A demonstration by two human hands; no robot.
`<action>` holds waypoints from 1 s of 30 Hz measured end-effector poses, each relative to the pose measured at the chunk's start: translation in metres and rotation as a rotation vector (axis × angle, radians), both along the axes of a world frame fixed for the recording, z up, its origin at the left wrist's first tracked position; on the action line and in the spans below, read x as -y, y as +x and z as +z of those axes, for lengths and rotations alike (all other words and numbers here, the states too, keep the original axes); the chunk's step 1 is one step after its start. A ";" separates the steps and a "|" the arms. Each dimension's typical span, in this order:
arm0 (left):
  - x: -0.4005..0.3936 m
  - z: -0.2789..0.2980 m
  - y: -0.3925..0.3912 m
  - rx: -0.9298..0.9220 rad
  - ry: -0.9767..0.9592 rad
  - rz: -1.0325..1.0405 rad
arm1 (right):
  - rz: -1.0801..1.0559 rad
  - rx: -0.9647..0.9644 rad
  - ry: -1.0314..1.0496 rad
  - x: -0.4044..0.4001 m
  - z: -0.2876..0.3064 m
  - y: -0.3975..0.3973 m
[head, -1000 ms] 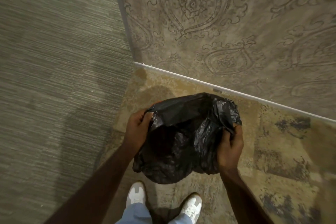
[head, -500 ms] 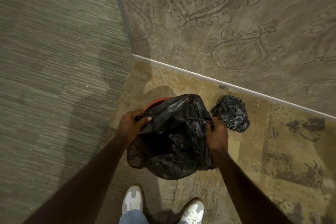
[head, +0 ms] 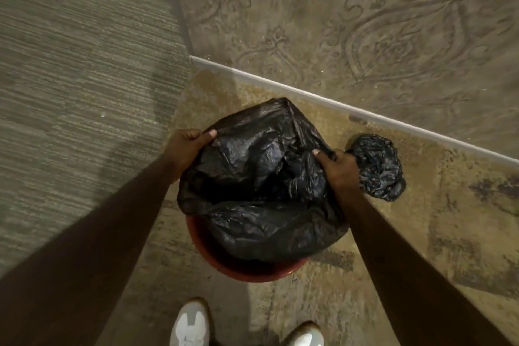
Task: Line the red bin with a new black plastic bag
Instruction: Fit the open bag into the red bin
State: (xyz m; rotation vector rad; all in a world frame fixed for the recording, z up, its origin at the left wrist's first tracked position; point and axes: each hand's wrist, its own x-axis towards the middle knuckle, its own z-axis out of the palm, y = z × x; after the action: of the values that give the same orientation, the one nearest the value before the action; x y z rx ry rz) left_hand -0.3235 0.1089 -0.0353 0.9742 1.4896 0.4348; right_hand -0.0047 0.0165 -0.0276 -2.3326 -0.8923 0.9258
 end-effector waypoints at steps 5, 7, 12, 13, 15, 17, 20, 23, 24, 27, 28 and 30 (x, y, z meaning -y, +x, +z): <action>0.001 -0.016 0.000 -0.028 -0.053 0.084 | 0.028 -0.004 -0.145 0.010 -0.027 0.013; 0.005 -0.022 0.001 -0.142 -0.159 0.072 | 0.010 -0.046 -0.248 0.017 -0.033 0.019; 0.026 -0.029 -0.007 -0.119 -0.314 0.069 | 0.050 -0.117 -0.401 0.043 -0.039 0.023; 0.030 -0.025 -0.013 -0.105 -0.316 0.091 | 0.020 -0.141 -0.386 0.050 -0.037 0.020; 0.039 -0.017 -0.024 -0.096 -0.310 0.137 | -0.019 -0.112 -0.270 0.063 -0.030 0.015; 0.053 -0.008 -0.034 -0.146 -0.244 0.112 | -0.014 0.006 -0.064 0.074 -0.017 0.009; 0.084 0.004 -0.043 -0.289 -0.044 0.219 | 0.313 0.296 0.299 0.077 0.010 0.007; 0.111 0.020 -0.042 -0.385 0.035 0.164 | 0.837 0.347 0.279 0.068 0.034 -0.003; 0.117 0.024 -0.039 -0.395 0.004 0.134 | 0.988 0.380 0.189 0.065 0.037 -0.007; 0.126 0.031 -0.027 -0.475 -0.038 0.089 | 1.236 0.464 -0.042 0.063 0.037 -0.014; 0.127 0.031 -0.024 -0.506 -0.041 0.093 | 1.262 0.489 -0.076 0.060 0.035 -0.013; 0.128 0.031 -0.019 -0.521 -0.083 0.125 | 1.271 0.540 -0.100 0.052 0.033 -0.012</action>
State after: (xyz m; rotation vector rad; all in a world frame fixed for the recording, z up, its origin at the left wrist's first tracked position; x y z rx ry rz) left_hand -0.3423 -0.0187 -0.0042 0.9743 2.0288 0.2105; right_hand -0.0165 -0.0352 0.0058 -1.9267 -2.7306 0.6961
